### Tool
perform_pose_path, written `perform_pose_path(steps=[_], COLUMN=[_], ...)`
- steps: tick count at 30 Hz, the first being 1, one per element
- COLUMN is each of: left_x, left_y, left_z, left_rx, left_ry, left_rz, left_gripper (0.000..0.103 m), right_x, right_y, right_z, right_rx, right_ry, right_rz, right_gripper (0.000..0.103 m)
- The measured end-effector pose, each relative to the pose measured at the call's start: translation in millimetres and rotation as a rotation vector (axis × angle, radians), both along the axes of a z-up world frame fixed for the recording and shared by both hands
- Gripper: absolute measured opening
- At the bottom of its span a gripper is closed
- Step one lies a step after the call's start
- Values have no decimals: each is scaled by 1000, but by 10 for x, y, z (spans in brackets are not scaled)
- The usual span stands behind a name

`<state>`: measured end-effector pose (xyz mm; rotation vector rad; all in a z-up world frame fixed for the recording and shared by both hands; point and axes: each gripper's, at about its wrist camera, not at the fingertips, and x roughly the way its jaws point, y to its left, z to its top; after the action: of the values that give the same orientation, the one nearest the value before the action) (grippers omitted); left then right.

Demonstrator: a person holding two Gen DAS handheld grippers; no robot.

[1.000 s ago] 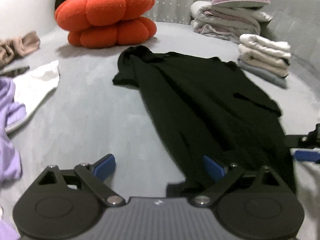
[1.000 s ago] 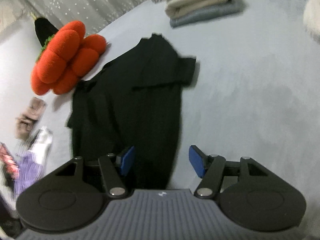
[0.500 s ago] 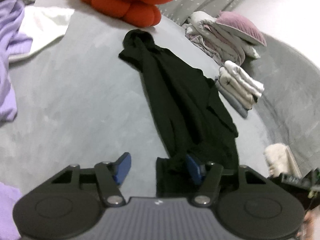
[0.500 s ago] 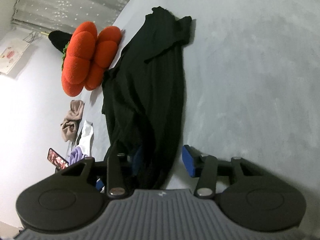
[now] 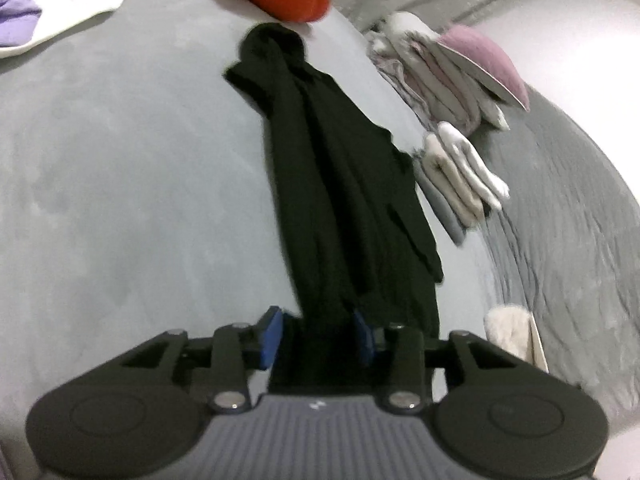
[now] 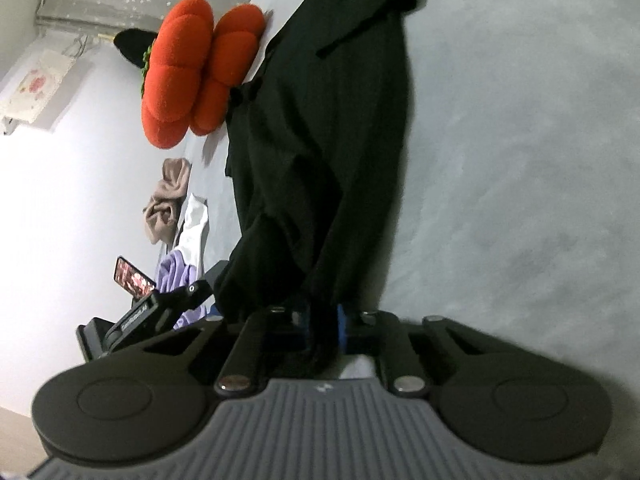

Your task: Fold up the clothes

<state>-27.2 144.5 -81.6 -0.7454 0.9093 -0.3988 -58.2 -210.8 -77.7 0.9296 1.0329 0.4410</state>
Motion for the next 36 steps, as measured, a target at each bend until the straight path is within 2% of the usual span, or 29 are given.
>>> perform_pose_path(steps=[3,6,8,9,12,19,21,25,31,36], left_x=[107,171,179,180,129,32,70,195,390,475], left_y=[-15,-81,-94,-84,-36,167,217,241,23,-32], left_z=[-46,-49,-35,-32,52,421,454,501,511,533], left_rx=[-14,11,47,61,74,230,255,309,420,430], left_ry=[11,-4,2,9,-6,-145,-153,-163,-207,-252], left_rz=[26,35,51,57,90,178,192,200,202,245], left_gripper=[39,32,5,3,2,2,2,2,2,2], right_x=[-18,-43,-56,-61,-68,-51,-21,103,342,513], right_y=[-55,-129,-196,-237,-377,-778,-818,-799,-714,-671], right_z=[23,120,177,201,270,411,441,472,459,455], right_rx=[-10,-14,-21,-26,-45,-94,-138,-225,-322,-364], right_ry=[-10,-54,-81,-93,-125,-186,-206,-232,-283,-325], right_rz=[-27,-44,-65,-79,-130,-287,-315,-333,-353,-383], right_gripper=[7,7,7,7,7,6,5,5,5,5])
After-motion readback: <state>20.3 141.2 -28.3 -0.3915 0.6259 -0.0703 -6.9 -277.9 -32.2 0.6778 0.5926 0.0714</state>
